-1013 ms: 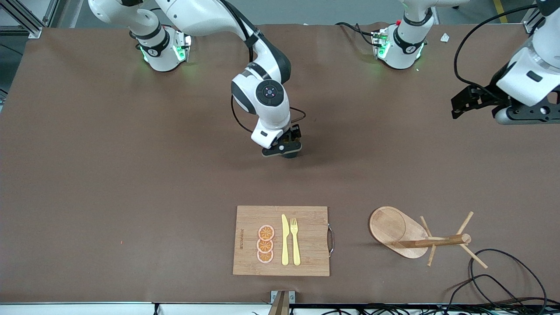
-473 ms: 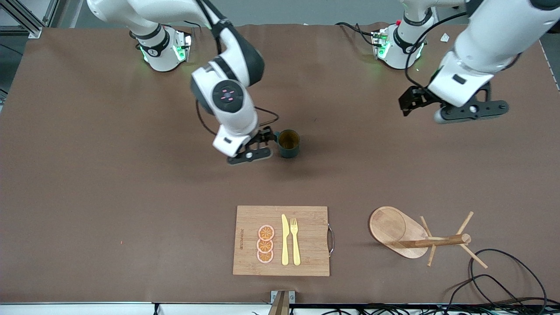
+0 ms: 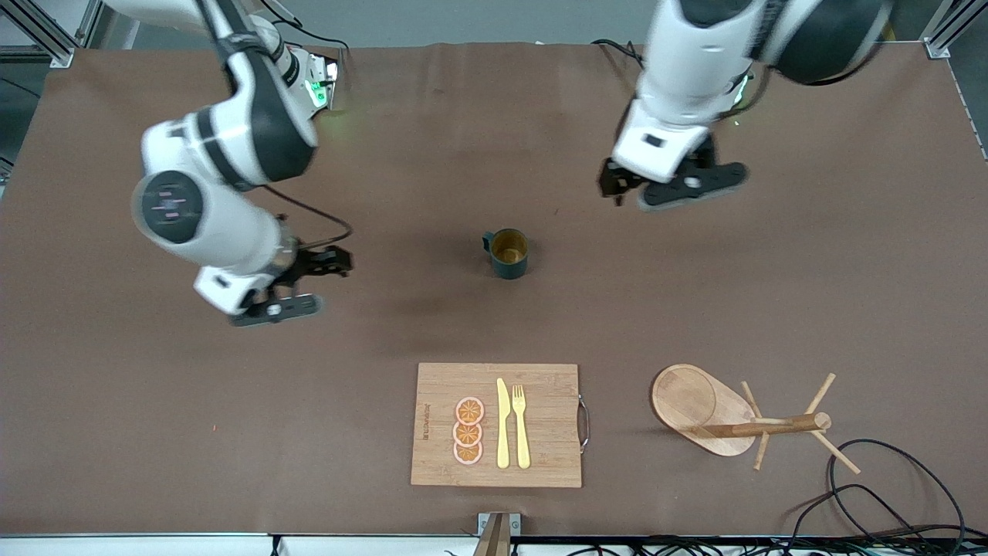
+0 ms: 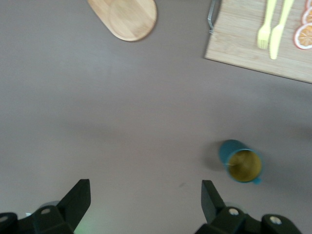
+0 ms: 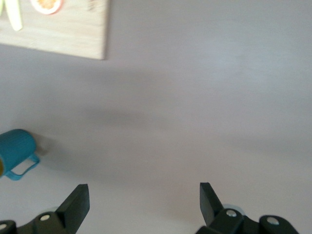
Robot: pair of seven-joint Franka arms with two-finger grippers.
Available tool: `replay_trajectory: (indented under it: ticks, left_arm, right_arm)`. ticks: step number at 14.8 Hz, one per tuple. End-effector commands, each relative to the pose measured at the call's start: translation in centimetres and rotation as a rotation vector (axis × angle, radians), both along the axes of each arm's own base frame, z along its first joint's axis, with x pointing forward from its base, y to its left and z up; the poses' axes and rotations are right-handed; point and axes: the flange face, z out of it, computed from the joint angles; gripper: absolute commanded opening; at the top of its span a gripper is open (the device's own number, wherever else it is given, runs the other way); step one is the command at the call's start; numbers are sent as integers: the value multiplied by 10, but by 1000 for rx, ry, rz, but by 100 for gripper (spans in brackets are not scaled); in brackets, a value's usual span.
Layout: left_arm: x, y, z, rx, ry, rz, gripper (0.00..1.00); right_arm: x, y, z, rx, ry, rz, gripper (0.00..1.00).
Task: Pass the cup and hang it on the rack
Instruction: 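Release the mug with the right gripper while the left gripper approaches it, then lower the left gripper onto the mug handle and grasp it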
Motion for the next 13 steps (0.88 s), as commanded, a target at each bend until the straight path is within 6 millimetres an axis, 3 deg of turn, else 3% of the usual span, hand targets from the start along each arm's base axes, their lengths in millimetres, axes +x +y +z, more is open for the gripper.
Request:
replay_trajectory:
  ticks: [1,2,4,6,8,10,13]
  left_arm:
    - [-18,-54,-29,23,-41,50,100]
    - [-27,-71,-36,24,-65,66,100]
    - [-56,-122,-72,47,-118,94,100]
    - [-74,-159,-114,89,-190,155,100]
    - [-94,-196,-155,121,-252,194,100]
    - [-104,-217,-183,132,-300,240,100]
    - [-136,-248,-224,130,-444,329,100]
  right_arm:
    - [-2,-59,21,0,8,-55,100]
    - [-2,-82,30,-25,1,-46,100]
    - [-3,-124,45,-46,-12,-19,100]
    - [-4,-163,58,-46,-28,-69,100]
    - [-14,-180,73,-54,-19,-57,100]
    - [-22,-187,86,-102,-3,-47,100]
    - [-26,-199,98,-112,-12,-63,100]
